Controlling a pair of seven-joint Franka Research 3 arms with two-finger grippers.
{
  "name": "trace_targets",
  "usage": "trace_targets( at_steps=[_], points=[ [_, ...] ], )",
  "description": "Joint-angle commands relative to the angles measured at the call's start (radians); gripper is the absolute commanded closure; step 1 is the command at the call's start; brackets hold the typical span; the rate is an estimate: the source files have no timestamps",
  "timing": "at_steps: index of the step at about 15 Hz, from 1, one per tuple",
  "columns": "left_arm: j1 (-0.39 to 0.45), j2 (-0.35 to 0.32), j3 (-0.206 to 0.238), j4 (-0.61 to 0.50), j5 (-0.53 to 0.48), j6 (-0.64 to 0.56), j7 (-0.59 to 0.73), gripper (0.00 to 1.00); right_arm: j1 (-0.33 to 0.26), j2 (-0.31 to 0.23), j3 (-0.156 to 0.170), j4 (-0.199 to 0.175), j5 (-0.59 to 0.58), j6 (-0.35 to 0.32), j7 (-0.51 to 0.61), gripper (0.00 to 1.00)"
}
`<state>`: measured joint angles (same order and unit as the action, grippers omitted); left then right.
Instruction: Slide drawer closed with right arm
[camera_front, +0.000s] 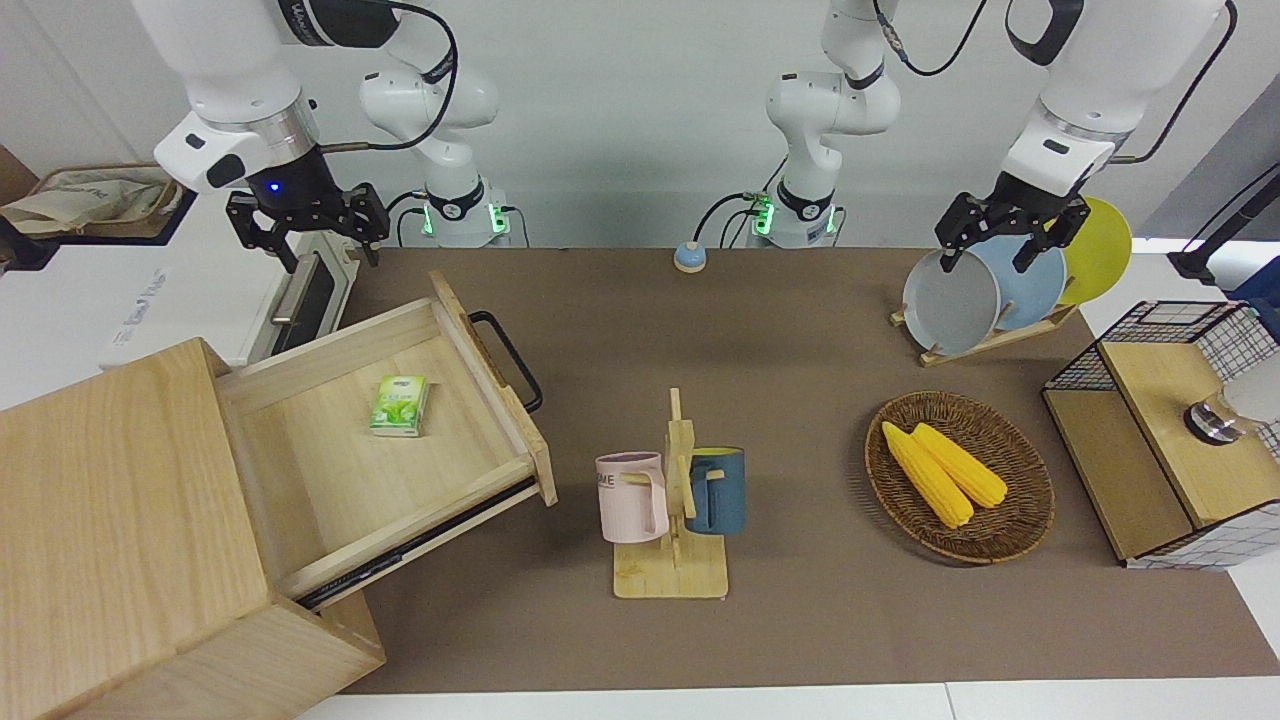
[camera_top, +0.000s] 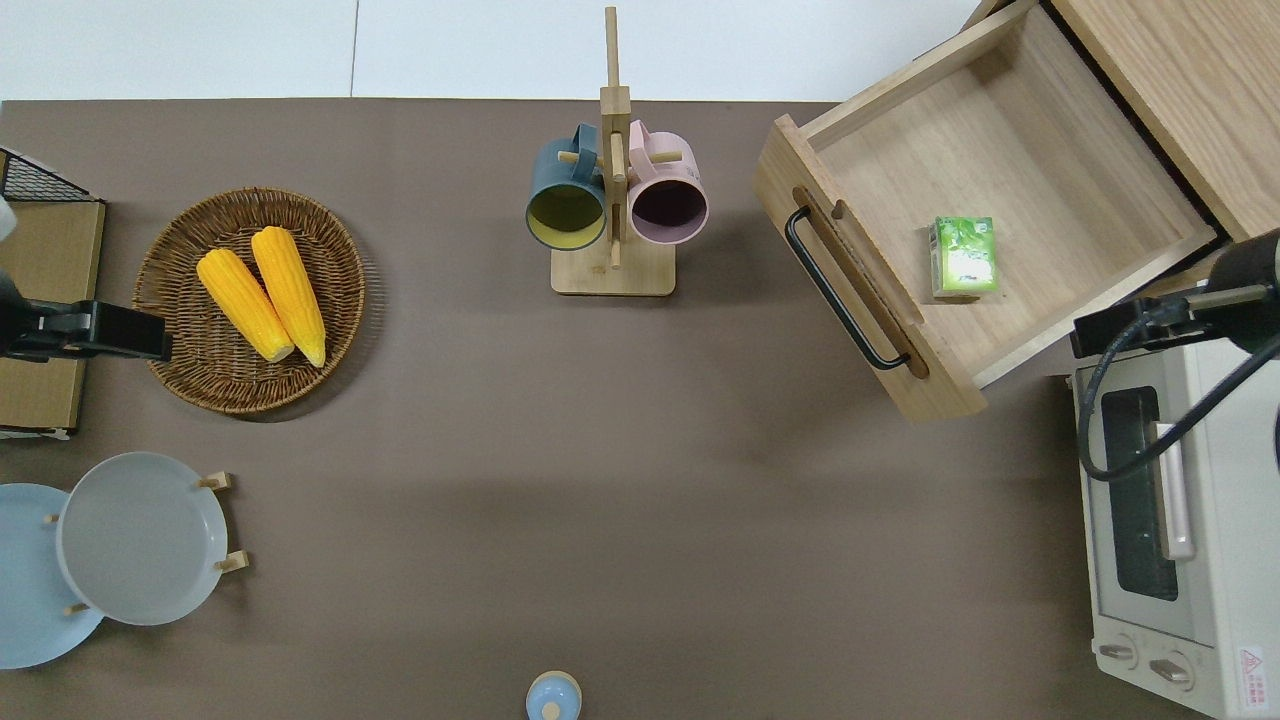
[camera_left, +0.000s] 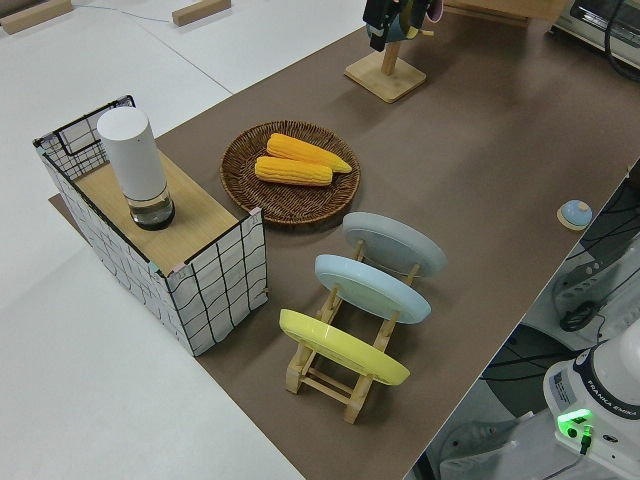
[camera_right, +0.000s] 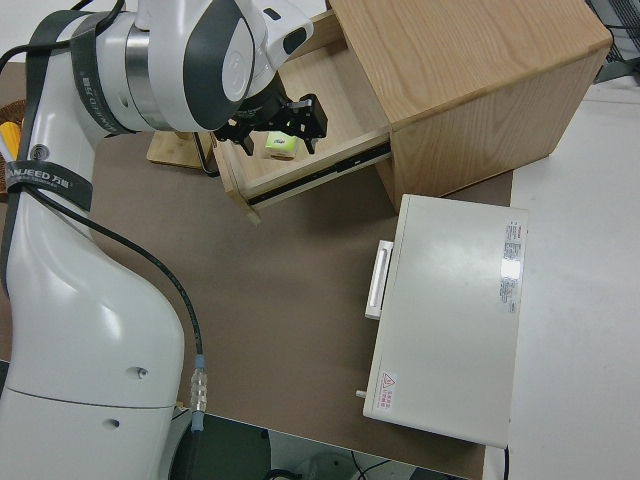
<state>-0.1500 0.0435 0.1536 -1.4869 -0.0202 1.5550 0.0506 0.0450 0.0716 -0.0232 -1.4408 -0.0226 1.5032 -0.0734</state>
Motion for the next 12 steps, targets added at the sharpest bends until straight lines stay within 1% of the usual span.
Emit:
trace_targets(
  at_steps=[1,8,10,12],
  points=[
    [-0.017,0.013,0.017,0.020,0.011,0.000,0.008,0.00,-0.019,-0.007,0.003,0.000,-0.010,-0.012,-0.029,0.017],
    [-0.017,0.013,0.017,0.020,0.011,0.000,0.008,0.00,-0.010,-0.007,0.006,0.000,-0.011,-0.015,-0.028,0.017],
    [-0.017,0.013,0.017,0.020,0.012,0.000,0.008,0.00,-0.008,-0.007,0.003,0.000,-0.010,-0.032,-0.023,0.017],
    [-0.017,0.013,0.017,0.020,0.012,0.000,0.008,0.00,-0.010,-0.007,0.003,0.000,-0.010,-0.034,-0.023,0.021]
  ],
)
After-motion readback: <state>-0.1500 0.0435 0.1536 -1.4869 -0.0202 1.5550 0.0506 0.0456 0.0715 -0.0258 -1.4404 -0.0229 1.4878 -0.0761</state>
